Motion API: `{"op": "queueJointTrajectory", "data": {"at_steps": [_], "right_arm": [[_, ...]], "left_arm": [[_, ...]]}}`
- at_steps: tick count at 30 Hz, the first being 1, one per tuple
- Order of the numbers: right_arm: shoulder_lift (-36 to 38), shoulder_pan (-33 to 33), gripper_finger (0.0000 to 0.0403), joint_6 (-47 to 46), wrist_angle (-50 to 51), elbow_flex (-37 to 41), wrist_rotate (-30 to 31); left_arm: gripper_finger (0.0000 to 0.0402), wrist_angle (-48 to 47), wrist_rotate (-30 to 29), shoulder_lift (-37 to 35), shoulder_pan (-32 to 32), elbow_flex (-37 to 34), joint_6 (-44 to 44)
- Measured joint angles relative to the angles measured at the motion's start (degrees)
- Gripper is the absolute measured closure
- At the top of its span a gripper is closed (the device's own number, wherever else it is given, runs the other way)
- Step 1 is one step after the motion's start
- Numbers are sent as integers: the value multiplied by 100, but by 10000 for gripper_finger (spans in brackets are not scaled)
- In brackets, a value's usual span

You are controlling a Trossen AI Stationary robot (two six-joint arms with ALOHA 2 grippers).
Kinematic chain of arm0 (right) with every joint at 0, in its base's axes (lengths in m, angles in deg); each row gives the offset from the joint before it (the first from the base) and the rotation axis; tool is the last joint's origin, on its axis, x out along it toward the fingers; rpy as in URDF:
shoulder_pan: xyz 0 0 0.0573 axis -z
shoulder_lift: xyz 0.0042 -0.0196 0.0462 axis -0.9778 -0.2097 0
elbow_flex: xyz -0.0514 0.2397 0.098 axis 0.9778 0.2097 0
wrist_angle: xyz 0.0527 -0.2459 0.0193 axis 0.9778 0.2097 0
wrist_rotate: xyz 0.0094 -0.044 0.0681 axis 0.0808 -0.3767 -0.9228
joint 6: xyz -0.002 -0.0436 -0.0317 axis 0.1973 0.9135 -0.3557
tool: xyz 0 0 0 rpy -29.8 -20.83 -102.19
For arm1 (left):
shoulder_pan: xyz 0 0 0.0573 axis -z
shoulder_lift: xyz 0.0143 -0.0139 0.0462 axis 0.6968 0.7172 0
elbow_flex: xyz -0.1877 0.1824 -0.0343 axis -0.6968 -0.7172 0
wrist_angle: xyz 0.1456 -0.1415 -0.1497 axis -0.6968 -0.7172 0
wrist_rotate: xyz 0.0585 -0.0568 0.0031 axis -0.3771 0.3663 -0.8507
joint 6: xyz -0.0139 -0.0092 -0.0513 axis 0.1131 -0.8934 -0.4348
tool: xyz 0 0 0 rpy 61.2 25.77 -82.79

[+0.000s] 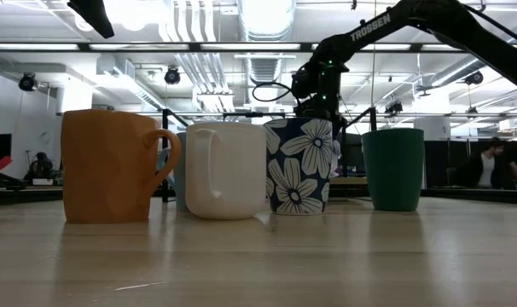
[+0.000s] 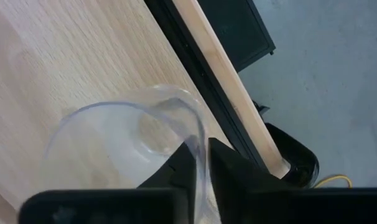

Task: Stack small to large cups/mugs on shelf
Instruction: Put the transparent mug on the shelf, then put the white mug on the shelf

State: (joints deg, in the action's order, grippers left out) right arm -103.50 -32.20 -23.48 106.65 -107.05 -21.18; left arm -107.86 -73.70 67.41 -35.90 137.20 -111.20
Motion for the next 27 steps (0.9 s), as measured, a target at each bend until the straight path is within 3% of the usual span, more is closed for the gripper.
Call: {"op": "queueJointTrajectory", "data": {"at_steps": [15,27], "right_arm": [[0,9,267,4,-39,-108,12],[11,9,249,-22,29,-1391,11]], "left_arm": [[91,-5,22,-9,0,0,0],[91,-62,38,-50,-2,0,-30]]}}
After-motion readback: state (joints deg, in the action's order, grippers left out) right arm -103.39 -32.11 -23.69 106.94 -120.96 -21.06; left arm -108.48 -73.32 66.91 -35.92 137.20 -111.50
